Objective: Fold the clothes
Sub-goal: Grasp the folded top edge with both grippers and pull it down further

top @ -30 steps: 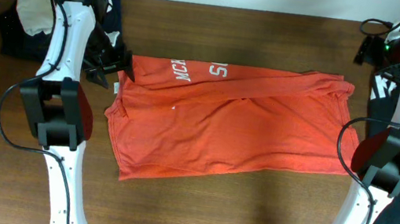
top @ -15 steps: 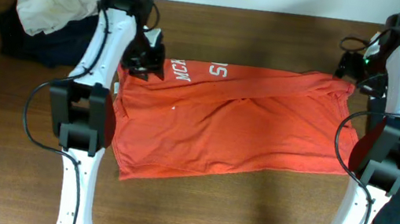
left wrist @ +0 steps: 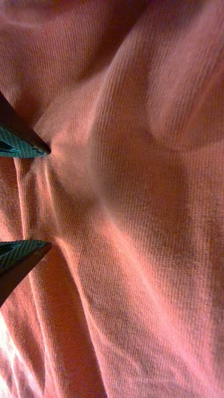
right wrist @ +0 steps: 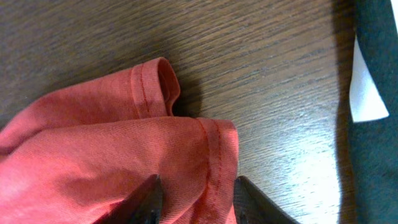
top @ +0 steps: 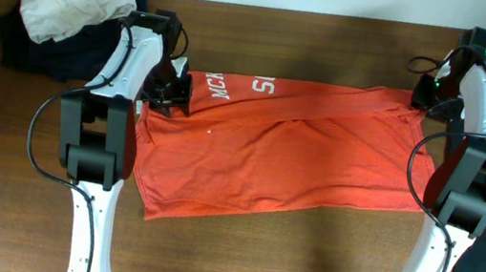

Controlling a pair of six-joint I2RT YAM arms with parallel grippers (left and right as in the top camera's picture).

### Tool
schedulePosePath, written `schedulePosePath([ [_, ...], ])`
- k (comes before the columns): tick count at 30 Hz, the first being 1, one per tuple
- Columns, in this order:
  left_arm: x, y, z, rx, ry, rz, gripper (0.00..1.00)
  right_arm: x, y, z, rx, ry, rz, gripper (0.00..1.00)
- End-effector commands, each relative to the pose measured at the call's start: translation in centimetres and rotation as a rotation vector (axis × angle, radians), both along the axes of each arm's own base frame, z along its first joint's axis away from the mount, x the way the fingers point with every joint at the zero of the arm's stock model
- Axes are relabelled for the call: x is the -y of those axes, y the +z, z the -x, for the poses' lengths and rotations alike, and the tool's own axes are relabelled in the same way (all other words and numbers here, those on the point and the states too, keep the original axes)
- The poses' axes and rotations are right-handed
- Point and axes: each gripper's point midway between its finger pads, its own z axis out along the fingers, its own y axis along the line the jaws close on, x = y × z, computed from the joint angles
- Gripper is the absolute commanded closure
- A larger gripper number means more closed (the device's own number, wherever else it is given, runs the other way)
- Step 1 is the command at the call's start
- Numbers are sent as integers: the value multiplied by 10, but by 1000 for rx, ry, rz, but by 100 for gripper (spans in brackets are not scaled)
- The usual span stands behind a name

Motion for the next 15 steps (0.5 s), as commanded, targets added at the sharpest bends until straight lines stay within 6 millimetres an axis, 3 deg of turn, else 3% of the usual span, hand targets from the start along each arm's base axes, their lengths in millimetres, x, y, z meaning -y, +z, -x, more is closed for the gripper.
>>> schedulePosePath([
  [1, -28, 0, 4, -13, 18, -67, 57, 3, -2, 1, -8, -6, 17, 86],
  [3, -35, 0, 6, -26, 34, -68, 57, 3, -2, 2, -9, -7, 17, 96],
  [8, -51, 1, 8, -42, 71, -68, 57, 0, 13, 1, -3, -3, -2, 96],
  [9, -52, 1, 8, -42, 72, -68, 57, -4, 15, -1, 5, 1, -26, 86],
  [10, -53, 1, 9, -44, 73, -68, 57, -6, 15, -1, 6, 3, -35, 86],
  [11, -53, 1, 9, -45, 74, -69, 57, -7, 15, 0, 3, 3, -39, 96],
  [15, -61, 1, 9, -50, 92, -68, 57, -14, 14, 6, -21, -12, -83, 96],
])
